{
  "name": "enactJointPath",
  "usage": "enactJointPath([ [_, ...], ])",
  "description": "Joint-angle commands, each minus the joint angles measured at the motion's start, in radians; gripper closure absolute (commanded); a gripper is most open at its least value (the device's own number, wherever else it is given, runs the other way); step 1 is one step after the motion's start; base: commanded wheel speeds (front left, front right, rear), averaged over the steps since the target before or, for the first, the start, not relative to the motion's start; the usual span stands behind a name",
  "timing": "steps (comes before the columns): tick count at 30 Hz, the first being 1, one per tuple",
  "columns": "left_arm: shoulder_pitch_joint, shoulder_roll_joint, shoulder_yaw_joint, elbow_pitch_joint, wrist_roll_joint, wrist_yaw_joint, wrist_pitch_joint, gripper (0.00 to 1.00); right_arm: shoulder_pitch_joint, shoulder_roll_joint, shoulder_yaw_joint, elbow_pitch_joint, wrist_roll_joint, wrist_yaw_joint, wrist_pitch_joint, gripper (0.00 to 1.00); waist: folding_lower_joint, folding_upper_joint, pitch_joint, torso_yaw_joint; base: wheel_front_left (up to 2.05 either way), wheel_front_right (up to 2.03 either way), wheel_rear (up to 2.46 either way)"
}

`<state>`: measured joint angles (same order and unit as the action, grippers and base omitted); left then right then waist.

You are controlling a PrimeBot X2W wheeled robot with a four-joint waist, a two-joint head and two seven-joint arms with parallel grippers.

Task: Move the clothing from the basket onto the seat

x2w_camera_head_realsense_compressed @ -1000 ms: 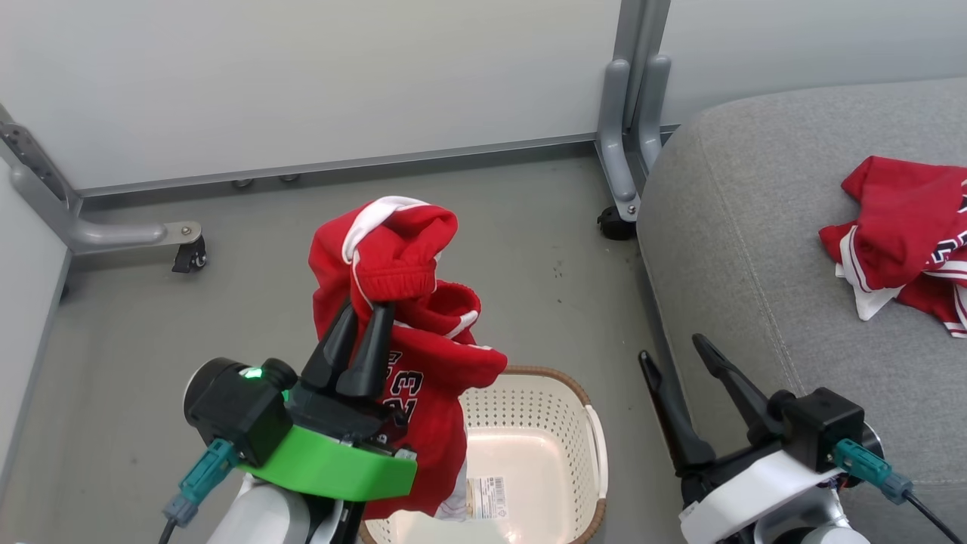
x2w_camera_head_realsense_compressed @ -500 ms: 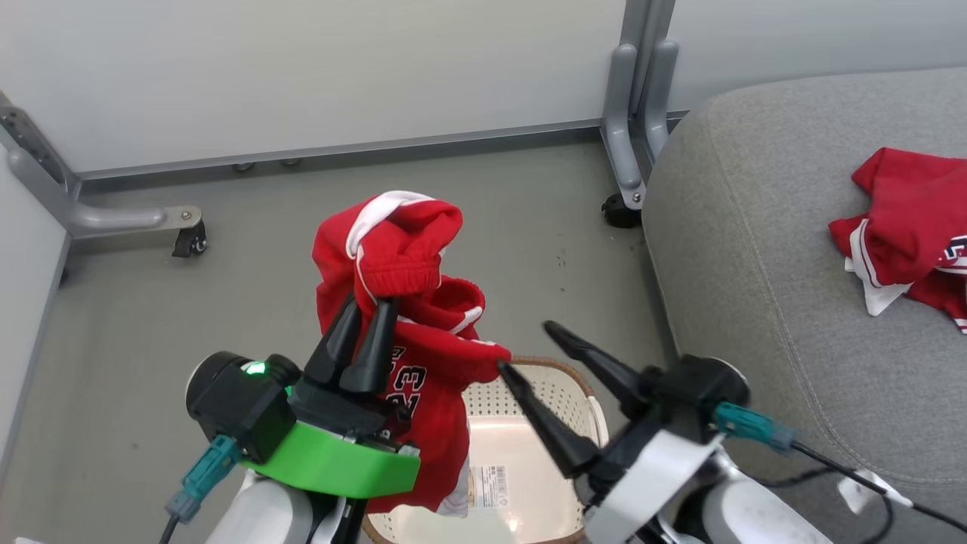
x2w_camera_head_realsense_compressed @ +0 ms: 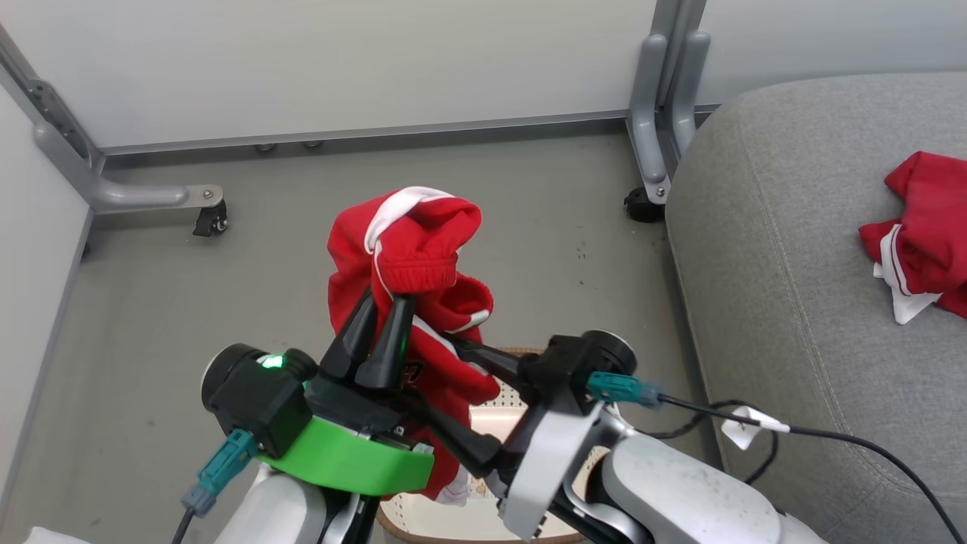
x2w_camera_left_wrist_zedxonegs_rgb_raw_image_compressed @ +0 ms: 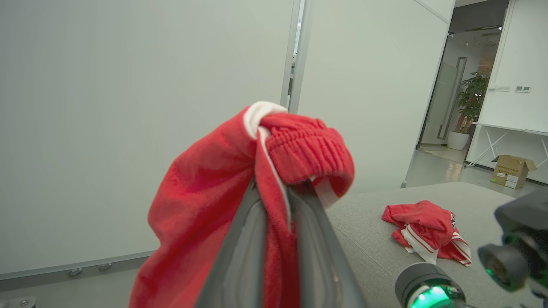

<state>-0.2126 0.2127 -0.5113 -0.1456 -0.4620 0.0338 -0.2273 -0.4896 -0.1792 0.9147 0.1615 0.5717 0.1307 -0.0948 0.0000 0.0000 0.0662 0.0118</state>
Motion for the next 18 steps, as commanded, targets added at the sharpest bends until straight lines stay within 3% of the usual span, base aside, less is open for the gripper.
enactJointPath([
  [1, -0.009, 0.003, 0.001, 0.001, 0.01, -0.005, -0.006, 1.0, -0.027, 0.008, 0.012, 0.021, 0.014, 0.0, -0.018, 0.0, 0.0, 0.0, 0.001, 0.002, 0.0, 0.0, 0.0],
  [2, -0.009, 0.004, -0.001, 0.004, 0.009, -0.006, -0.005, 1.0, -0.043, 0.013, 0.029, 0.041, 0.023, 0.0, -0.024, 0.0, 0.0, 0.0, 0.001, 0.004, 0.0, 0.0, 0.0],
  [3, -0.009, 0.005, -0.001, 0.005, 0.008, -0.004, -0.005, 1.0, -0.054, 0.019, 0.042, 0.056, 0.032, 0.0, -0.029, 0.57, 0.0, 0.0, 0.001, 0.005, 0.0, 0.0, 0.0],
  [4, -0.009, 0.005, -0.002, 0.005, 0.007, -0.004, -0.004, 1.0, -0.069, 0.025, 0.053, 0.073, 0.04, 0.0, -0.038, 1.0, 0.0, 0.0, 0.0, 0.006, 0.0, 0.0, 0.0],
  [18, -0.006, 0.011, -0.003, 0.01, -0.003, 0.007, -0.006, 1.0, -0.161, 0.027, 0.157, 0.185, 0.128, 0.0, -0.117, 1.0, 0.0, 0.0, -0.005, -0.001, 0.0, 0.0, 0.0],
])
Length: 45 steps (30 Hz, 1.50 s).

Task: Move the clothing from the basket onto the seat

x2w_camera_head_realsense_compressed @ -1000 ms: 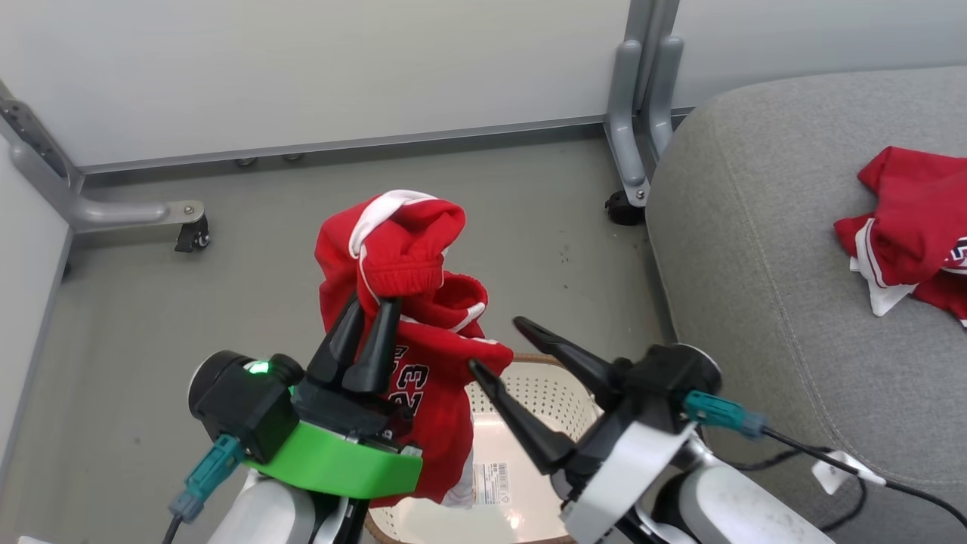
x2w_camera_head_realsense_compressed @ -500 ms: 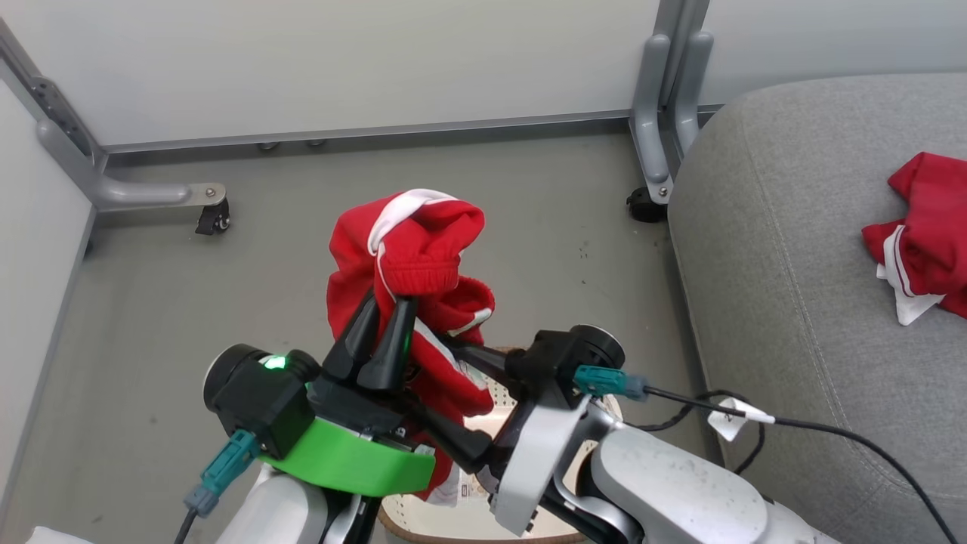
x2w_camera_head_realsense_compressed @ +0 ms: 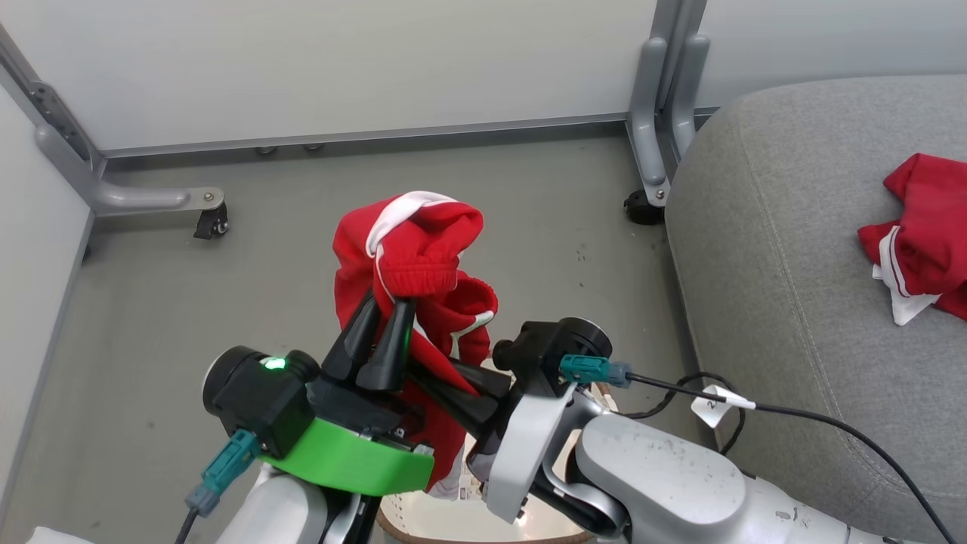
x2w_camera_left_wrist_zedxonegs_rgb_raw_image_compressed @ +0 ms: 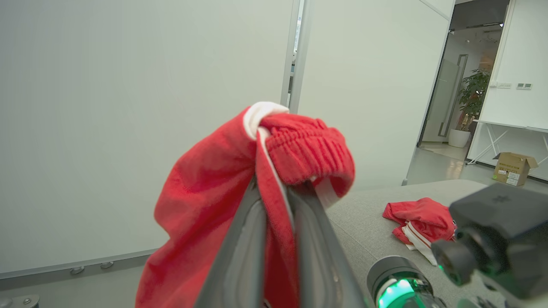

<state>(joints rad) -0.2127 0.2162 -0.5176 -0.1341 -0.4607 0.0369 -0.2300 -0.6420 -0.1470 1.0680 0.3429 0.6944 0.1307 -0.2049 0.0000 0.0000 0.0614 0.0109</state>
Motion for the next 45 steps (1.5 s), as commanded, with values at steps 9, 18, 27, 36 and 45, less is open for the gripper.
enactJointPath([
  [9, -0.005, 0.011, 0.0, 0.004, -0.005, 0.008, -0.006, 1.0, -0.032, -0.006, 0.032, 0.029, 0.029, 0.0, -0.029, 1.0, 0.0, 0.0, -0.007, -0.003, 0.0, 0.0, 0.0],
  [18, -0.012, 0.019, -0.002, 0.004, 0.019, 0.027, -0.003, 0.0, -0.05, -0.01, 0.038, 0.04, 0.036, 0.0, -0.046, 1.0, 0.0, 0.0, -0.009, -0.002, 0.0, 0.0, 0.0],
  [27, -0.004, 0.057, -0.016, -0.019, 0.058, 0.043, 0.03, 0.0, -0.062, -0.014, -0.011, 0.068, 0.021, 0.0, -0.057, 1.0, 0.0, 0.0, -0.01, 0.004, 0.0, 0.0, 0.0],
  [36, 0.055, 0.112, -0.068, -0.035, 0.064, 0.014, 0.099, 0.0, -0.06, -0.027, -0.05, 0.111, 0.012, 0.0, -0.061, 1.0, 0.0, 0.0, 0.005, 0.007, 0.0, 0.0, 0.0],
  [45, 0.094, 0.137, -0.119, -0.003, 0.062, -0.005, 0.137, 0.0, -0.039, -0.031, -0.091, 0.132, -0.006, 0.0, -0.061, 1.0, 0.0, 0.0, 0.011, 0.009, 0.0, 0.0, 0.0],
])
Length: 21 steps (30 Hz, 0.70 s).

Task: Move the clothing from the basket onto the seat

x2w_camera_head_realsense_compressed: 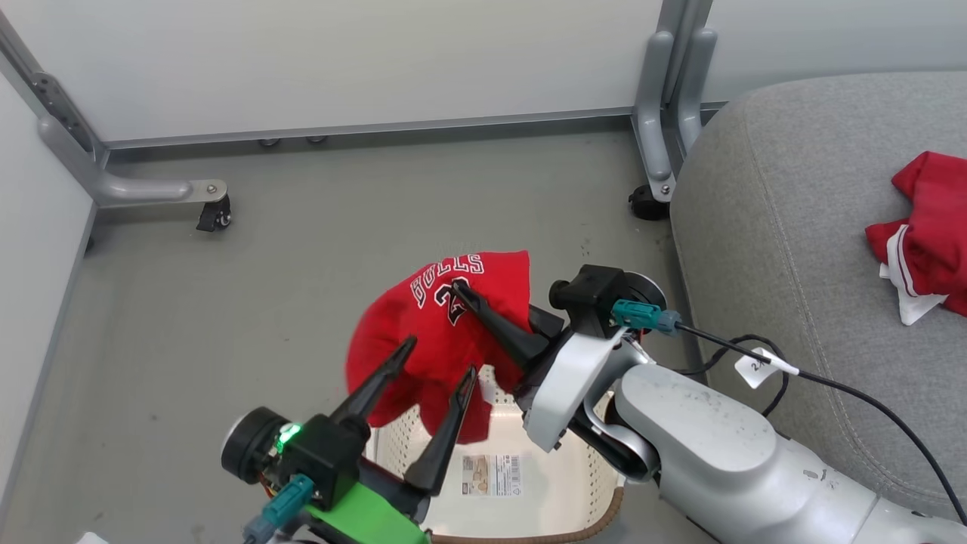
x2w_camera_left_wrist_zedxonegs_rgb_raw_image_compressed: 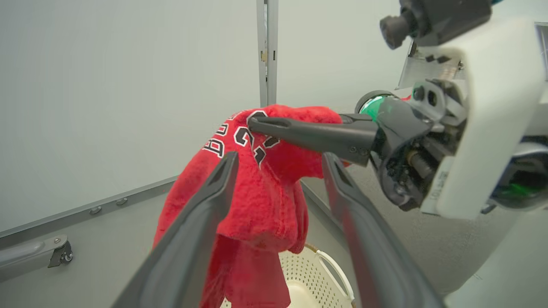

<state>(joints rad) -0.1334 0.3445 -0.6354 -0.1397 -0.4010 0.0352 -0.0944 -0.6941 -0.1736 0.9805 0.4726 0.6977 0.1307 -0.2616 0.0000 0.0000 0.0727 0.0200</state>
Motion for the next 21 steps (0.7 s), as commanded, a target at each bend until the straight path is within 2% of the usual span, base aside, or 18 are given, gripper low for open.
enactJointPath([
  [1, 0.016, 0.009, -0.003, 0.005, 0.002, -0.005, 0.001, 0.0, 0.016, -0.004, -0.008, 0.005, -0.009, 0.0, -0.004, 1.0, 0.0, 0.0, 0.0, -0.001, 0.0, 0.0, 0.0],
  [11, 0.017, 0.013, -0.024, 0.029, 0.001, -0.007, 0.012, 0.0, 0.035, -0.003, -0.044, 0.008, -0.032, 0.0, -0.005, 1.0, 0.0, 0.0, 0.016, -0.038, 0.0, 0.0, 0.0],
  [21, -0.015, 0.027, -0.031, 0.023, 0.009, -0.012, 0.031, 0.0, 0.044, -0.008, -0.096, -0.008, -0.053, 0.0, -0.005, 1.0, 0.0, 0.0, 0.047, -0.172, 0.0, 0.0, 0.0],
])
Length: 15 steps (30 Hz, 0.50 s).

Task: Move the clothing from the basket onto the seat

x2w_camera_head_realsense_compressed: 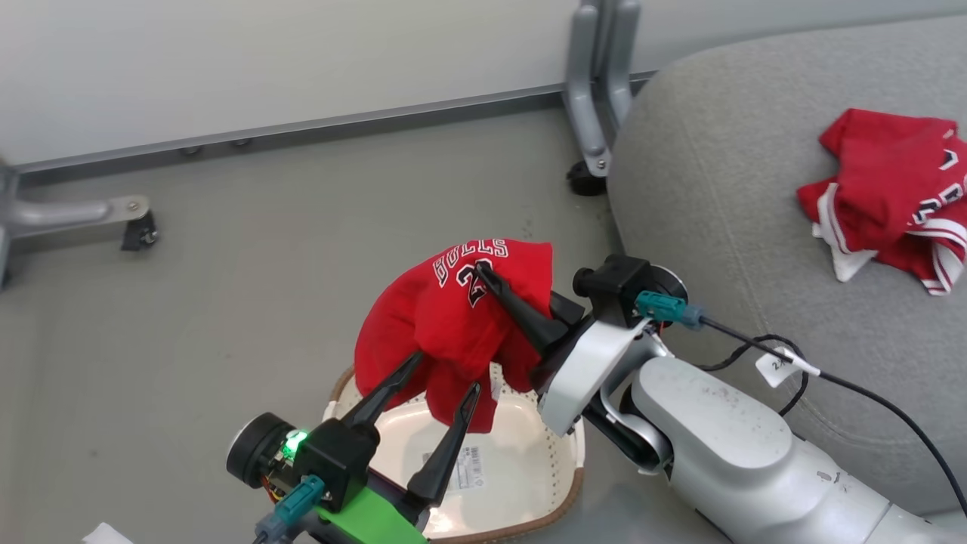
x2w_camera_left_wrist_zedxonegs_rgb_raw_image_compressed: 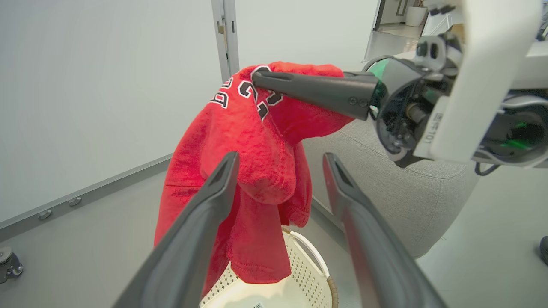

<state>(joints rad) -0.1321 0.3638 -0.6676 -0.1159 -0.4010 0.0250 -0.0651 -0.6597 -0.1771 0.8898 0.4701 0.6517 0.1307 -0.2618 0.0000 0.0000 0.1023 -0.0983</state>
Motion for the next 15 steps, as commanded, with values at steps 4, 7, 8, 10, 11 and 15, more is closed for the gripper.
enactJointPath([
  [4, -0.031, 0.011, 0.0, 0.001, 0.01, -0.003, 0.007, 0.0, 0.021, -0.009, -0.035, -0.017, -0.025, 0.0, -0.004, 1.0, 0.0, 0.0, 0.027, -0.125, 0.0, 0.0, 0.0],
  [7, -0.041, 0.014, -0.003, 0.001, 0.013, -0.007, 0.012, 0.0, 0.029, -0.014, -0.065, -0.025, -0.035, 0.0, -0.004, 1.0, 0.0, 0.0, 0.035, -0.177, 0.0, 0.0, 0.0],
  [8, -0.047, 0.016, -0.004, 0.001, 0.016, -0.007, 0.015, 0.0, 0.031, -0.017, -0.075, -0.025, -0.042, 0.0, -0.004, 1.0, 0.0, 0.0, 0.037, -0.192, 0.0, 0.0, 0.0],
  [10, -0.056, 0.018, -0.002, -0.005, 0.018, -0.005, 0.019, 0.0, 0.037, -0.019, -0.094, -0.031, -0.05, 0.0, -0.004, 1.0, 0.0, 0.0, 0.048, -0.225, 0.0, 0.0, 0.0],
  [11, -0.06, 0.02, -0.002, -0.007, 0.018, -0.005, 0.02, 0.0, 0.04, -0.022, -0.106, -0.033, -0.054, 0.0, -0.004, 1.0, 0.0, 0.0, 0.053, -0.241, 0.0, 0.0, 0.0],
  [15, -0.072, 0.025, -0.004, -0.015, 0.02, -0.007, 0.033, 0.0, 0.048, -0.028, -0.151, -0.043, -0.069, 0.0, -0.004, 1.0, 0.0, 0.0, 0.071, -0.301, 0.0, 0.0, 0.0],
])
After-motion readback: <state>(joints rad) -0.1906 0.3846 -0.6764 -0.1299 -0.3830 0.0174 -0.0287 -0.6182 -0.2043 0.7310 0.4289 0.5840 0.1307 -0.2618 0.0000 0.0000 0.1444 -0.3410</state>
